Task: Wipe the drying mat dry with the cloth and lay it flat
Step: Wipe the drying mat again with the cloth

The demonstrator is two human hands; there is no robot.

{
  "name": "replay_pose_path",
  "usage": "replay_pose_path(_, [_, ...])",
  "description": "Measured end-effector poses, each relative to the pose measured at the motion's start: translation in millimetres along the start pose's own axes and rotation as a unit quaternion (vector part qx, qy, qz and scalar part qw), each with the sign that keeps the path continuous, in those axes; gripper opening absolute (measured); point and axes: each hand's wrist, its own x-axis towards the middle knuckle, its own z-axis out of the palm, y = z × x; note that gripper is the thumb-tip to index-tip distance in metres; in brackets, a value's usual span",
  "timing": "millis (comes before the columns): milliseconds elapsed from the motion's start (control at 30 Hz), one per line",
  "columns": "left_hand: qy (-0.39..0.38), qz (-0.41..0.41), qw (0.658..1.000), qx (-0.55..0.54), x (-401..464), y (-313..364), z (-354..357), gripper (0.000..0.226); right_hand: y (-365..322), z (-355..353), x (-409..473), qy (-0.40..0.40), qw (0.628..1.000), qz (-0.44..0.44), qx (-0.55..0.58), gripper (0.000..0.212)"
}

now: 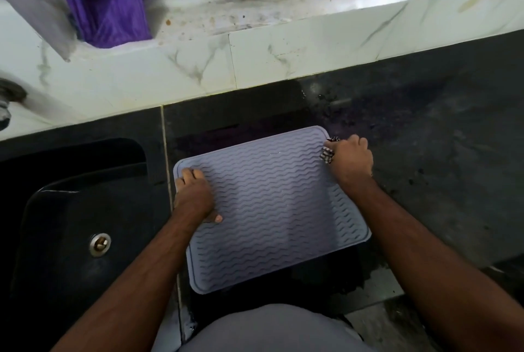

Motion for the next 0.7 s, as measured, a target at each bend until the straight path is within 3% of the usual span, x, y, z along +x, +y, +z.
replay_pose_path(367, [-0.004,0.020,0.999,0.032,-3.8,-1.0,1.3,0.137,25.1,16.3,-72.3,0.028,0.999,0.036,-0.002,0.044])
replay_pose_path(700, [0.019,0.053,0.997,-0.046,2.9,-16.8,19.2,0.140,51.4,20.8,-142.4,0.006,0.997,0.070,-0.034,0.041])
